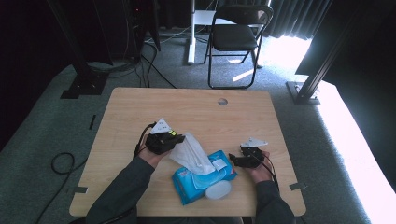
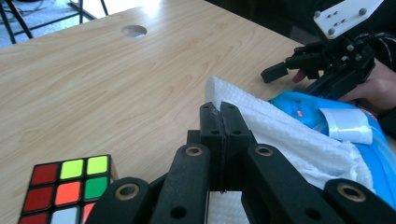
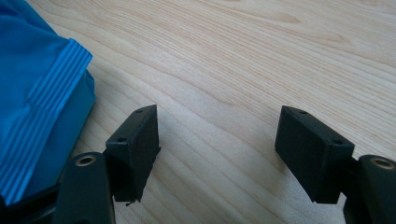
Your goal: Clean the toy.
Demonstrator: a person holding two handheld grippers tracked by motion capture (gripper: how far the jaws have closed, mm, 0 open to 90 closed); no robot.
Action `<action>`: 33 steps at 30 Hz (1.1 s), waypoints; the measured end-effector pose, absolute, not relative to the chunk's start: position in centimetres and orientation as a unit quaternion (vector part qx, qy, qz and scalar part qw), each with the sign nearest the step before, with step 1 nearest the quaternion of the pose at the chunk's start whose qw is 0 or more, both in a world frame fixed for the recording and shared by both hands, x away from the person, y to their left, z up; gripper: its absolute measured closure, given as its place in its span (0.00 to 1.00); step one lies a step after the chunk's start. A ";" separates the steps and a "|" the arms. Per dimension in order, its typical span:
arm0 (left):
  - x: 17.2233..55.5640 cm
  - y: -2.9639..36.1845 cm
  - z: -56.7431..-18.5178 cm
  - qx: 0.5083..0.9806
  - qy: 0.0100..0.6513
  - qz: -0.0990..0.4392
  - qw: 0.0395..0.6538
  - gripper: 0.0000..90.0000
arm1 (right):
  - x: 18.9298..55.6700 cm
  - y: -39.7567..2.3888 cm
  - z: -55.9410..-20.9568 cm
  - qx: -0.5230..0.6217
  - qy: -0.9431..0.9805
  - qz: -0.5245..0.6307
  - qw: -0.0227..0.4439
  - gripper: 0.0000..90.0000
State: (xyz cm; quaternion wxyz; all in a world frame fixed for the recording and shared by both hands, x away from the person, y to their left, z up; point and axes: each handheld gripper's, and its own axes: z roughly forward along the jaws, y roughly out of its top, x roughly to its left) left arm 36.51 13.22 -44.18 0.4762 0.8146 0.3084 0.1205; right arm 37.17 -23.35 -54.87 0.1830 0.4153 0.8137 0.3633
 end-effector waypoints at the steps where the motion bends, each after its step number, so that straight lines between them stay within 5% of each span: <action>1: 36.6 13.3 -44.2 0.812 0.311 0.123 0.479 1.00 | 37.2 -23.3 -54.9 0.415 0.814 0.363 0.183 0.33; 27: 37.1 15.6 -42.9 0.774 0.361 0.156 0.497 1.00 | 37.2 -23.3 -54.9 0.415 0.814 0.364 0.183 0.33; 33: 36.6 14.5 -43.2 0.790 0.332 0.139 0.496 1.00 | 37.2 -23.3 -54.9 0.415 0.814 0.364 0.183 0.33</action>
